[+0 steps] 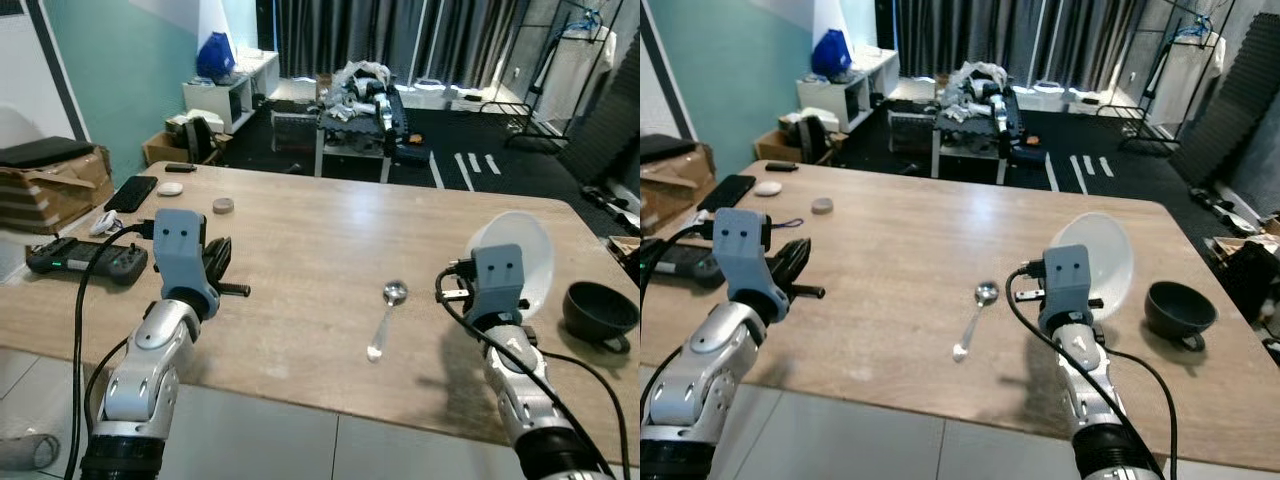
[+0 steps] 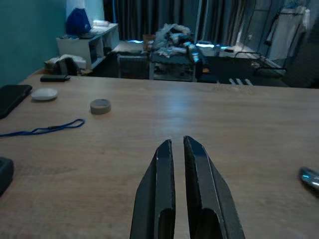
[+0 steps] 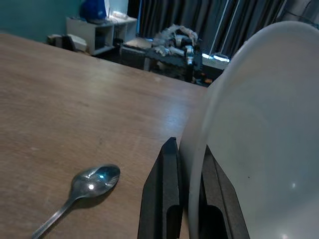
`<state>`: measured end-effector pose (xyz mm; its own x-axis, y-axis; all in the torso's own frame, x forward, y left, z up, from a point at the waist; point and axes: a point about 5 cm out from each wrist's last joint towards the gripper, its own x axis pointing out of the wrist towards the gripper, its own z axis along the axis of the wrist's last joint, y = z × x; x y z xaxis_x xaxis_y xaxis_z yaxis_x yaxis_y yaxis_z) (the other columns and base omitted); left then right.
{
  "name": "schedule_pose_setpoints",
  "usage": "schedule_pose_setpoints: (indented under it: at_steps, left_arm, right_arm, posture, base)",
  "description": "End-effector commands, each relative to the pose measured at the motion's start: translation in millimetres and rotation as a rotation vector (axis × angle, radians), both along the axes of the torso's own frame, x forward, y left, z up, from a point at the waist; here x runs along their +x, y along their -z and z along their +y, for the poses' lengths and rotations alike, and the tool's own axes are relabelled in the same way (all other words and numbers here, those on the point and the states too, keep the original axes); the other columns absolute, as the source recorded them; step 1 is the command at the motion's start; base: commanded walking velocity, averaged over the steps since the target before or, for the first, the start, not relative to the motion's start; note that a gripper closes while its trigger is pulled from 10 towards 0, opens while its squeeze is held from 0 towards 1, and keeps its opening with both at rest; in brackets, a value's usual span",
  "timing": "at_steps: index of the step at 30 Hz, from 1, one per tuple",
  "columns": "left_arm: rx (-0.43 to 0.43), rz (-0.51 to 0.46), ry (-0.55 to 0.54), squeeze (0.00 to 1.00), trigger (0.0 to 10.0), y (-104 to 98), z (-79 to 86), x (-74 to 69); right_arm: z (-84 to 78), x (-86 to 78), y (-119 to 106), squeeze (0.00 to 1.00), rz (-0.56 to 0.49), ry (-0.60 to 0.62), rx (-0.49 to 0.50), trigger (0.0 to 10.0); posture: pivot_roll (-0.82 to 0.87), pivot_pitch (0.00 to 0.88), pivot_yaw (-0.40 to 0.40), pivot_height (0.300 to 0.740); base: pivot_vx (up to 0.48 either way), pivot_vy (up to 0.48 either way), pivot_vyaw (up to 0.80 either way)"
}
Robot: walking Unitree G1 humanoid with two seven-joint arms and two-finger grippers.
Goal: Setting the table
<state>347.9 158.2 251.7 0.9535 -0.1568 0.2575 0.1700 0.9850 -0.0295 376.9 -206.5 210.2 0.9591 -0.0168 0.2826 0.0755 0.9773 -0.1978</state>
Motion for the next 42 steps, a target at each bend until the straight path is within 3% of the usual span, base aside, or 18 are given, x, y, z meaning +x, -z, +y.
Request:
schedule_pose_setpoints:
  at_steps: [1, 2, 5, 24, 30, 42]
  left_arm:
    - [0.008, 0.020, 0.032, 0.00, 10.0, 6.0, -2.1, -2.5]
    - [0.020, 0.026, 0.092, 0.00, 10.0, 8.2, -7.8, -6.0]
    - [0.020, 0.028, 0.114, 0.00, 10.0, 9.6, -9.3, -8.5]
    - [-0.014, 0.048, 0.090, 0.00, 10.0, 9.1, -3.3, -7.4]
    - [-0.022, 0.057, 0.080, 0.00, 10.0, 9.6, -2.6, -6.9]
    - [0.027, 0.071, 0.076, 0.00, 10.0, 12.6, -4.4, -5.3]
  right_arm:
    - [-1.0, -1.0, 2.2, 0.00, 0.003, 0.003, 0.004, 10.0]
    - [-1.1, -1.4, 2.1, 0.00, 0.002, 0.004, 0.003, 10.0]
    - [-1.2, -1.7, 2.0, 0.00, 0.001, 0.004, 0.002, 10.0]
    - [-2.9, -1.7, 3.2, 0.00, 0.008, 0.010, 0.004, 10.0]
    - [-2.9, -1.8, 3.4, 0.00, 0.009, 0.009, 0.005, 10.0]
    - [-2.5, -2.2, 4.1, 0.00, 0.011, 0.008, 0.004, 10.0]
  posture:
    - [0.04, 0.092, 0.065, 0.740]
    - [0.04, 0.093, 0.067, 0.740]
    - [0.04, 0.095, 0.068, 0.740]
    - [0.04, 0.106, 0.068, 0.740]
    - [0.04, 0.108, 0.069, 0.740]
    - [0.04, 0.113, 0.071, 0.740]
  base:
    - [0.000, 0.000, 0.00]
    - [0.000, 0.000, 0.00]
    - [0.000, 0.000, 0.00]
    - [0.000, 0.000, 0.00]
    - [0.000, 0.447, 0.00]
    - [0.000, 0.080, 0.00]
